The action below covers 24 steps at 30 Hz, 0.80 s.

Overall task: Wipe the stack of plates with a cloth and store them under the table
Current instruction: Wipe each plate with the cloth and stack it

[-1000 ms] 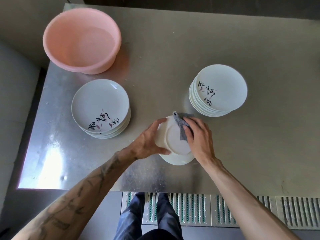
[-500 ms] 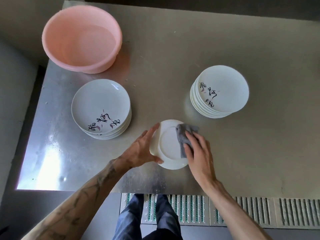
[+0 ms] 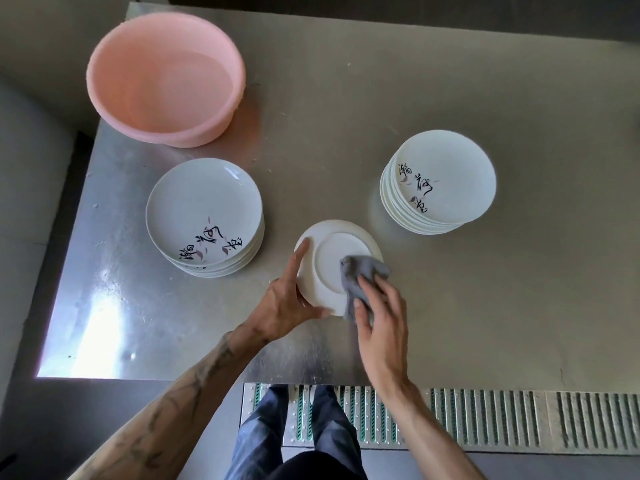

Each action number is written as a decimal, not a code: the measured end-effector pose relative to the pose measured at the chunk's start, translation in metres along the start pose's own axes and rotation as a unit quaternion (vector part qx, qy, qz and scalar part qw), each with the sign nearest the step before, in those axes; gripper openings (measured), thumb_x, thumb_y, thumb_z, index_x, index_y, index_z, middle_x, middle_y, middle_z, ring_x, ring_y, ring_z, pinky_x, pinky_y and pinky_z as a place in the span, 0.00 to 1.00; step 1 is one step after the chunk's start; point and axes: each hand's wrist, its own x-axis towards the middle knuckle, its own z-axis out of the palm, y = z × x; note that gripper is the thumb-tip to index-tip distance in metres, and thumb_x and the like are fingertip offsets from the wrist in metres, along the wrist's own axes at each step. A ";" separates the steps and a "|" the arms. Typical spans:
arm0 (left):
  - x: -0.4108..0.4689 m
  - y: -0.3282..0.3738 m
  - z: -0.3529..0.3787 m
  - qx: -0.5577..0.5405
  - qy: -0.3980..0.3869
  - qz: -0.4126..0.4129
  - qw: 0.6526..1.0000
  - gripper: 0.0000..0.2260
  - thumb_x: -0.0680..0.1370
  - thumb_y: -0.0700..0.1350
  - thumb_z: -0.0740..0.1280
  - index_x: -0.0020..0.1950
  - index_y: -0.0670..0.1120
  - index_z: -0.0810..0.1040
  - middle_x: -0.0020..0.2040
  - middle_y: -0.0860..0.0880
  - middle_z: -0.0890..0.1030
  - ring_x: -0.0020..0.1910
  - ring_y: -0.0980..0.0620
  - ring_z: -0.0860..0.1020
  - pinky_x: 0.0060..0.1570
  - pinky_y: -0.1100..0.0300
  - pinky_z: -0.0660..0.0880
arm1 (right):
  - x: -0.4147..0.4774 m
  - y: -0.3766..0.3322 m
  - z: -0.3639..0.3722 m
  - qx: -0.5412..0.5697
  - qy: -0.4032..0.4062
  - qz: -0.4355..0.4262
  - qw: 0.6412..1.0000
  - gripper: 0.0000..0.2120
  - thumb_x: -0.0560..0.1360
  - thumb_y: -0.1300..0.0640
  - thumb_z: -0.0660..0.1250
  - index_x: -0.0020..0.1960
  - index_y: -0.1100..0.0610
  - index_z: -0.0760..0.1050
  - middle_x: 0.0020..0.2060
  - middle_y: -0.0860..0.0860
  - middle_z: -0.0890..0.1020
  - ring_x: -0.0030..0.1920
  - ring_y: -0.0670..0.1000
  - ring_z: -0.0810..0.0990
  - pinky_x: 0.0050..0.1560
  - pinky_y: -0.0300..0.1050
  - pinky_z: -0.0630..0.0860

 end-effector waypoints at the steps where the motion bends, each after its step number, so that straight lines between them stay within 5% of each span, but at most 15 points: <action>1: -0.001 -0.002 0.001 -0.015 -0.005 -0.008 1.000 0.56 0.68 0.46 0.84 0.84 0.53 0.48 0.57 0.45 0.82 0.47 0.49 0.81 0.53 0.51 0.82 | -0.010 -0.002 0.004 -0.012 -0.003 -0.028 1.000 0.19 0.81 0.58 0.68 0.71 0.52 0.77 0.69 0.50 0.74 0.66 0.52 0.73 0.71 0.36 0.65; 6: -0.007 -0.013 0.005 -0.055 -0.029 -0.032 0.998 0.57 0.69 0.39 0.83 0.84 0.58 0.47 0.55 0.42 0.85 0.47 0.42 0.85 0.52 0.43 0.83 | -0.004 0.000 0.011 -0.058 -0.057 -0.144 0.986 0.18 0.82 0.57 0.67 0.71 0.52 0.77 0.73 0.50 0.73 0.72 0.54 0.71 0.74 0.50 0.68; 10: -0.006 -0.008 0.007 -0.055 -0.024 -0.031 0.998 0.56 0.68 0.40 0.83 0.84 0.53 0.49 0.70 0.58 0.76 0.63 0.59 0.81 0.60 0.52 0.81 | 0.031 -0.011 0.016 -0.091 -0.119 -0.219 0.964 0.19 0.83 0.55 0.65 0.73 0.52 0.75 0.75 0.51 0.71 0.75 0.54 0.68 0.74 0.54 0.68; 13: -0.005 -0.007 0.007 -0.083 -0.014 -0.047 0.995 0.58 0.68 0.39 0.83 0.84 0.48 0.45 0.74 0.49 0.74 0.70 0.53 0.77 0.67 0.50 0.77 | 0.039 -0.014 0.018 -0.095 -0.113 -0.197 0.969 0.18 0.83 0.54 0.65 0.72 0.51 0.76 0.75 0.52 0.70 0.75 0.55 0.68 0.75 0.53 0.67; 17: -0.009 -0.006 0.011 -0.068 -0.003 -0.045 0.997 0.58 0.68 0.38 0.83 0.84 0.44 0.44 0.73 0.46 0.74 0.68 0.59 0.75 0.65 0.64 0.75 | 0.030 -0.008 0.015 -0.110 -0.125 -0.253 0.953 0.19 0.81 0.55 0.68 0.72 0.52 0.76 0.74 0.52 0.71 0.75 0.56 0.69 0.73 0.57 0.69; 21: -0.008 -0.005 0.014 -0.088 0.018 -0.073 0.993 0.60 0.66 0.41 0.85 0.84 0.48 0.45 0.75 0.43 0.73 0.70 0.47 0.76 0.67 0.44 0.76 | 0.066 -0.023 0.018 -0.103 -0.134 -0.235 0.957 0.15 0.81 0.54 0.66 0.68 0.51 0.78 0.74 0.51 0.71 0.72 0.55 0.71 0.74 0.52 0.68; 24: -0.006 -0.004 0.012 -0.123 0.024 -0.101 0.987 0.61 0.65 0.43 0.84 0.84 0.53 0.45 0.70 0.41 0.77 0.66 0.42 0.79 0.65 0.40 0.76 | 0.097 -0.032 0.018 -0.108 -0.143 -0.201 0.963 0.13 0.80 0.55 0.67 0.65 0.51 0.80 0.71 0.51 0.73 0.69 0.55 0.73 0.71 0.50 0.68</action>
